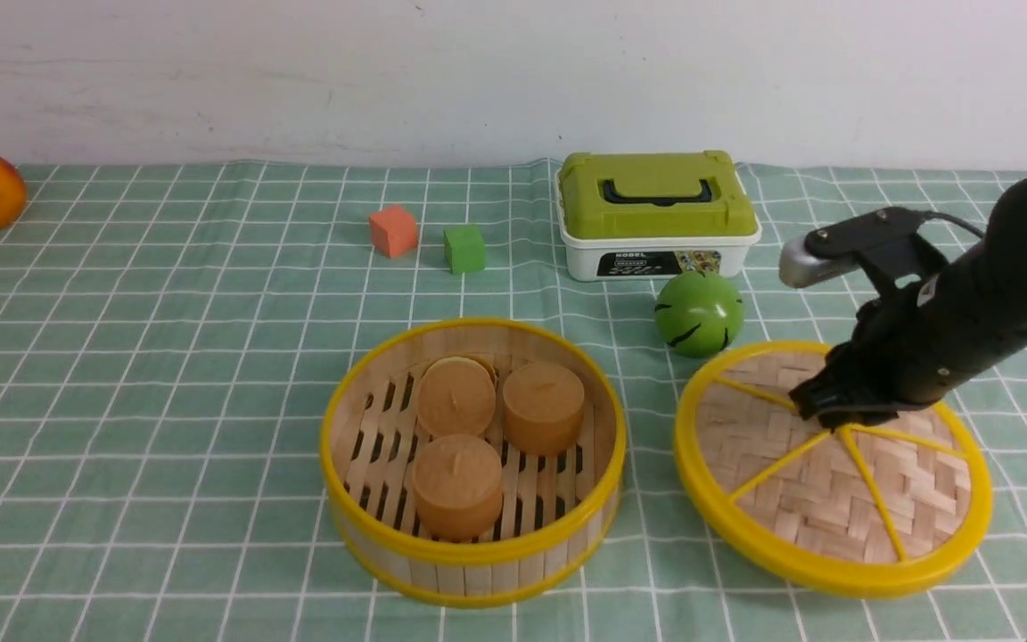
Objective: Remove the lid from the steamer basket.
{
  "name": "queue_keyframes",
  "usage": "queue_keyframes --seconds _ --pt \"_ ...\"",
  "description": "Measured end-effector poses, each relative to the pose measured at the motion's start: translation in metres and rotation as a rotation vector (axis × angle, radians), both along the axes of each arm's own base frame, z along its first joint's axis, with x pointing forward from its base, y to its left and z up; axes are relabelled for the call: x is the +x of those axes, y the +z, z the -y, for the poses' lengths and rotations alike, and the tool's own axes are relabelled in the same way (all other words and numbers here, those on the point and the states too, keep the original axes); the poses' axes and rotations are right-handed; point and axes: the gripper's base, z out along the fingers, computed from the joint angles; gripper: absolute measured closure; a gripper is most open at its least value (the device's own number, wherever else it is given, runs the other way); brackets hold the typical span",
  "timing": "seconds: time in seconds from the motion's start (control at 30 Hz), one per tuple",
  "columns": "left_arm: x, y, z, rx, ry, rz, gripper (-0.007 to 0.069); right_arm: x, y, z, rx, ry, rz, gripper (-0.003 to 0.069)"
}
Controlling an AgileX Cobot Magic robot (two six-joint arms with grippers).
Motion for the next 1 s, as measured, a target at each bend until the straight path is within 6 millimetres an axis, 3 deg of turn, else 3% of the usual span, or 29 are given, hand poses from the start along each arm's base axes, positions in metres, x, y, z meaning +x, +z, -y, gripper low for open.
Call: queue_keyframes --seconds 0.2,0.4,0.43,0.47,0.53,0.57,0.63,0.67,0.73,0.8,1.0 --pt "0.0 0.0 0.0 0.0 0.0 0.0 0.0386 0.006 -0.019 -0.001 0.0 -0.009 -0.038 0.0565" --pt "0.0 0.0 0.0 0.0 0.0 0.0 0.0386 0.008 -0.016 -0.002 0.03 -0.057 -0.052 0.0442" --pt "0.0 0.0 0.0 0.0 0.0 0.0 0.0386 0.008 -0.005 -0.003 0.044 -0.069 -0.049 0.0384" --pt "0.0 0.0 0.0 0.0 0.0 0.0 0.0386 0.007 -0.003 -0.003 0.046 -0.071 -0.054 0.0371" --pt "0.0 0.0 0.0 0.0 0.0 0.0 0.0386 0.001 0.024 -0.002 0.064 -0.07 -0.023 0.0312" --pt "0.0 0.0 0.0 0.0 0.0 0.0 0.0386 -0.012 0.052 -0.001 0.083 -0.065 0.019 0.0277" --pt "0.0 0.0 0.0 0.0 0.0 0.0 0.0386 -0.029 0.084 0.001 0.102 -0.058 0.083 0.027" --pt "0.0 0.0 0.0 0.0 0.0 0.0 0.0386 -0.032 0.087 0.002 0.104 -0.057 0.091 0.027" --pt "0.0 0.0 0.0 0.0 0.0 0.0 0.0386 -0.056 0.12 0.006 0.123 -0.046 0.163 0.0281" --pt "0.0 0.0 0.0 0.0 0.0 0.0 0.0386 -0.086 0.146 0.01 0.141 -0.035 0.219 0.0337" --pt "0.0 0.0 0.0 0.0 0.0 0.0 0.0386 -0.16 0.165 0.023 0.168 -0.027 0.278 0.0624"
